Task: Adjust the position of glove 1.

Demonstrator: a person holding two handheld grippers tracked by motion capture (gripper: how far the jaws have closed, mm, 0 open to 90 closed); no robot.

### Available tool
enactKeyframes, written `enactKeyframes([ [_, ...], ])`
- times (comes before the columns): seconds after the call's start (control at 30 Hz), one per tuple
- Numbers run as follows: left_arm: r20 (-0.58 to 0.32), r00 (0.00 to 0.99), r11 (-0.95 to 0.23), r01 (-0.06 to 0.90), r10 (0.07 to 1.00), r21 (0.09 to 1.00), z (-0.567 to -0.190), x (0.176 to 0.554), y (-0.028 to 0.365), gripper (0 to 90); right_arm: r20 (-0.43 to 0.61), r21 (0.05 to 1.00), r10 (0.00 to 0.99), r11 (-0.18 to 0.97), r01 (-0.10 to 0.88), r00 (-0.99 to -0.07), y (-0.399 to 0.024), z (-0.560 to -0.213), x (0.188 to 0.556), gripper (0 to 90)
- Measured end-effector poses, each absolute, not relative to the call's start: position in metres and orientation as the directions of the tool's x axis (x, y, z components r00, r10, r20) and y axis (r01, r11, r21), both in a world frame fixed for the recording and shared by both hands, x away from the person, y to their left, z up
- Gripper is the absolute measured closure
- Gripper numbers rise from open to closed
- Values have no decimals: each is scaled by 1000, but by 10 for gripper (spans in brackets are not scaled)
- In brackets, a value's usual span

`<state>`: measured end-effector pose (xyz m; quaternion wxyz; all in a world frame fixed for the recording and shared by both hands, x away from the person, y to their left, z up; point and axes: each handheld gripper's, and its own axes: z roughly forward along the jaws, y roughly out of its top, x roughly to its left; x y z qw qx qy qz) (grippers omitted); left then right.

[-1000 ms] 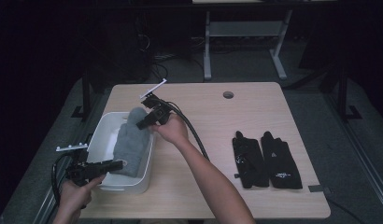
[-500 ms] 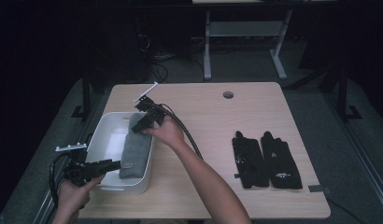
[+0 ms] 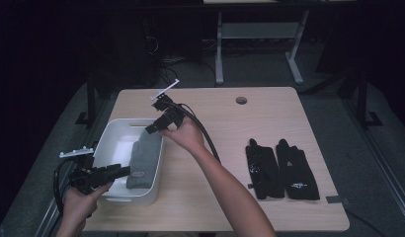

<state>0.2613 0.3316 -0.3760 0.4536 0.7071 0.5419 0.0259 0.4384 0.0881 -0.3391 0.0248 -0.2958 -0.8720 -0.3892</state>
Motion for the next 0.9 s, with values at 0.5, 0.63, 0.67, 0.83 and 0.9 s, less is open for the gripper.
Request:
enactKeyframes([
  [0.5,-426,465,-34,705,776,708,-361,268,303,403,280,680,523,483,551,-805,45,-326,434,351],
  [0.63,-414,491,-59,696,766,715,-358,270,294,398,271,688,530,477,546,-804,35,-324,432,349],
  [0.67,-419,491,-57,698,764,714,-357,270,292,397,267,688,534,478,547,-802,32,-323,432,348],
  [0.83,-416,517,-69,684,748,726,-354,271,281,391,254,690,545,476,545,-799,17,-318,429,345],
  [0.9,-412,525,-75,679,744,730,-352,271,276,388,259,690,553,469,552,-792,11,-316,427,345],
])
